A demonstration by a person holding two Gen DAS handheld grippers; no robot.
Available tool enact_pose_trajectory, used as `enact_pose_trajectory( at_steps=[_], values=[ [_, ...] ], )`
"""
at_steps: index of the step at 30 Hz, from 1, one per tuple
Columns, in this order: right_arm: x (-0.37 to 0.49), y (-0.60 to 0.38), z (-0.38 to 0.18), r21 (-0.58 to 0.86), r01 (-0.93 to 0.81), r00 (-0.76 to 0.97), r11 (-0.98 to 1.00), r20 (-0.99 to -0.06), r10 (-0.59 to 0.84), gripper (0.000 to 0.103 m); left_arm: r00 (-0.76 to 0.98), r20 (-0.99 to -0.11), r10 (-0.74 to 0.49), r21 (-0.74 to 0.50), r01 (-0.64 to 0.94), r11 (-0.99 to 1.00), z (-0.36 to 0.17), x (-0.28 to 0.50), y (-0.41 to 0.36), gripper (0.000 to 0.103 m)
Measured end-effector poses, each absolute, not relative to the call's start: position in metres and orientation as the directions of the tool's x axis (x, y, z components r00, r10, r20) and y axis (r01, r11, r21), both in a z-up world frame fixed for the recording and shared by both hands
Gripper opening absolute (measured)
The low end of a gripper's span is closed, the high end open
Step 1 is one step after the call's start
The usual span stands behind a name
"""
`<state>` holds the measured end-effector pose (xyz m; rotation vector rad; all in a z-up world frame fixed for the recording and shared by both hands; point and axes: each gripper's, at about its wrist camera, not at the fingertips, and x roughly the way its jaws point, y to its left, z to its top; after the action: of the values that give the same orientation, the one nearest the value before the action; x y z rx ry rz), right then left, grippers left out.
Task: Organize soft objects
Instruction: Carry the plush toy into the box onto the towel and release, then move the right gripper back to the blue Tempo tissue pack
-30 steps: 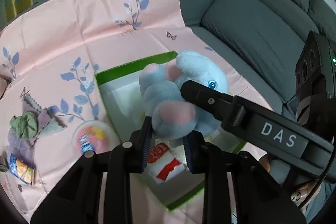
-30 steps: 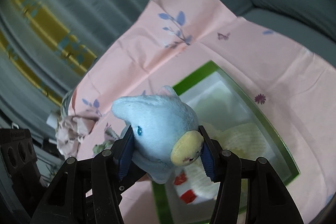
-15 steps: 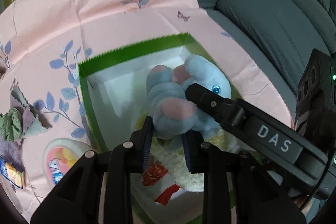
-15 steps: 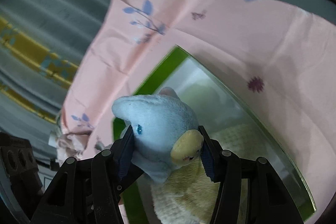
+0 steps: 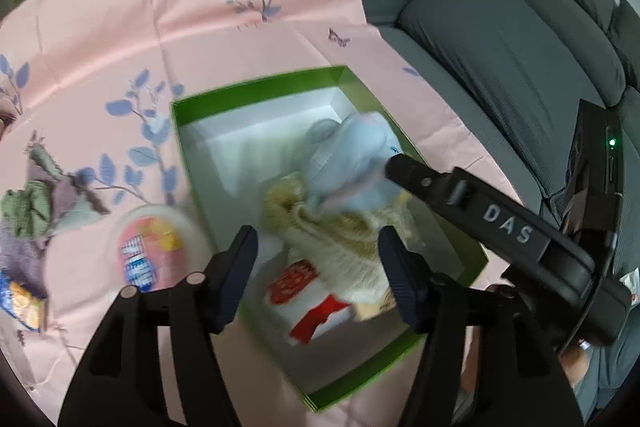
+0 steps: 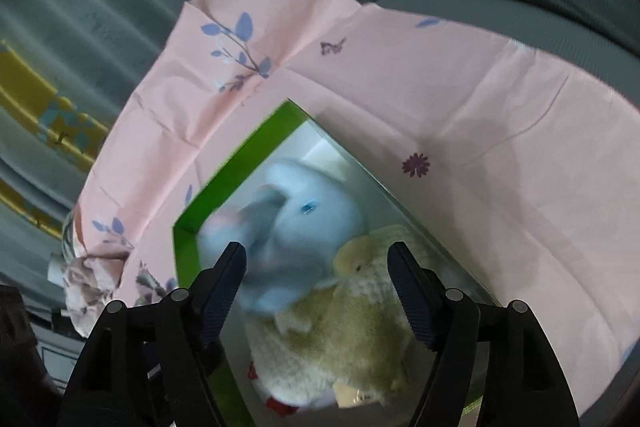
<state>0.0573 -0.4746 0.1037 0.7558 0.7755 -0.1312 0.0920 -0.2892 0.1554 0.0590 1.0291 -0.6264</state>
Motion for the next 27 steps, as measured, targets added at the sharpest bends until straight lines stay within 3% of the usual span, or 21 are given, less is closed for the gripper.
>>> enact_pose_trajectory(
  at_steps=[4, 8, 14, 23, 27],
  values=[
    [0.039, -0.465, 0.123, 0.565, 0.339, 0.76, 0.752, -0.636, 0.135, 0.079, 0.385, -0.793, -0.472, -0.263, 0.482, 0.836, 0.171, 0.081, -0.248, 0.069],
    [0.026, -0.445, 0.146, 0.547, 0.286, 0.794, 0.787, -0.595, 0.126, 0.081, 0.445, -0.777, -0.445, -0.254, 0.426, 0.868, 0.182, 0.069, -0.194, 0.082],
    [0.022, -0.39, 0.174, 0.495, 0.125, 0.801, 0.86, -0.562, 0.207, 0.083, 0.484, -0.79, -0.376, -0.262, 0.288, 0.921, 0.176, 0.052, -0.109, 0.084],
    [0.028, -0.269, 0.186, 0.335, -0.132, 0.722, 0.933, -0.612, 0.322, 0.084, 0.472, -0.849, -0.236, -0.248, 0.039, 0.968, 0.112, 0.023, -0.002, 0.086],
    [0.047, -0.219, 0.167, 0.319, -0.189, 0.633, 0.929, -0.683, 0.364, 0.084, 0.449, -0.859, -0.246, -0.304, -0.059, 0.951, 0.081, 0.025, 0.026, 0.085]
  ],
)
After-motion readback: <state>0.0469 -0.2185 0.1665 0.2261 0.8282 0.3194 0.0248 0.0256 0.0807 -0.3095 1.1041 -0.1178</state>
